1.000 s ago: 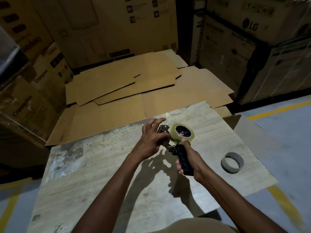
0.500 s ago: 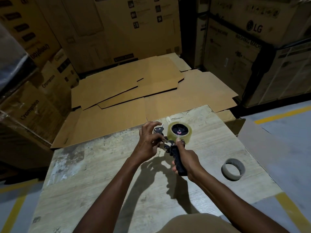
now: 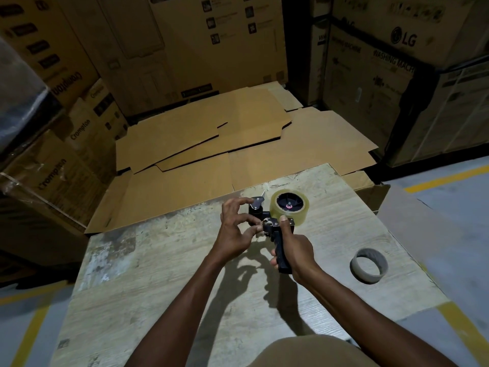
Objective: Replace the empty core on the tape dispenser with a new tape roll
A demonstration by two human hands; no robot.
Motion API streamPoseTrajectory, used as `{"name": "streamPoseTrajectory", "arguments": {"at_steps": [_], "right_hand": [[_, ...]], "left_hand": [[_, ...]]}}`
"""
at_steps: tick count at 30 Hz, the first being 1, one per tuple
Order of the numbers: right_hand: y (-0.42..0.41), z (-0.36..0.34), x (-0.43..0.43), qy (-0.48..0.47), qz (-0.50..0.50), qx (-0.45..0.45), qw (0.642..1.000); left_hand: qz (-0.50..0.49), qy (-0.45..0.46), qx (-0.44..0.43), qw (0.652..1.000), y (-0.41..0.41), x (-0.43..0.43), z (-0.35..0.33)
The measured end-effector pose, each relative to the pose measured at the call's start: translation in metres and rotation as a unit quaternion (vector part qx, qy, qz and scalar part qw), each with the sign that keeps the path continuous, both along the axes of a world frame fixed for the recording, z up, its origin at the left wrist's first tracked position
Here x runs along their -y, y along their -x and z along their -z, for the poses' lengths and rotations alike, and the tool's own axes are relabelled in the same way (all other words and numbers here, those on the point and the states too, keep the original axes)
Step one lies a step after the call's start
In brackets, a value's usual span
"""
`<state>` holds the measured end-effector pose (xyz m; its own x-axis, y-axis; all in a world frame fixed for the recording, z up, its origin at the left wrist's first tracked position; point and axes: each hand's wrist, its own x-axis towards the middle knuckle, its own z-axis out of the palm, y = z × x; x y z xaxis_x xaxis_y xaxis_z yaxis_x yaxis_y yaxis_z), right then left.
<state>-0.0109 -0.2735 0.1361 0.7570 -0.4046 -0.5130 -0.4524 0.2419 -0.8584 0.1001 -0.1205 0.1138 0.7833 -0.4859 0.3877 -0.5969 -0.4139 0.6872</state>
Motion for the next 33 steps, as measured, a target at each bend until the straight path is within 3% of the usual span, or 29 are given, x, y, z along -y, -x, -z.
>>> {"name": "streamPoseTrajectory", "arguments": {"at_steps": [5,12,17,28,33], "right_hand": [[0.001,0.011,0.006,0.017,0.009,0.007,1.000],[0.008,0.025,0.016,0.031,-0.014,0.005,0.999],[0.011,0.043,0.017,0.008,-0.031,-0.015,0.999],[0.021,0.101,-0.027,0.035,-0.057,-0.062,0.996],[0.025,0.131,-0.050,0.013,-0.049,-0.078,0.996]], "left_hand": [[0.027,-0.015,0.041,0.999,0.004,0.002,0.008],[0.110,-0.216,0.167,0.956,-0.004,-0.015,0.012],[0.138,-0.290,0.218,0.922,-0.005,-0.035,0.035],[0.127,-0.285,0.028,0.950,0.024,-0.083,0.111],[0.118,-0.302,-0.021,0.946,0.026,-0.092,0.127]]}}
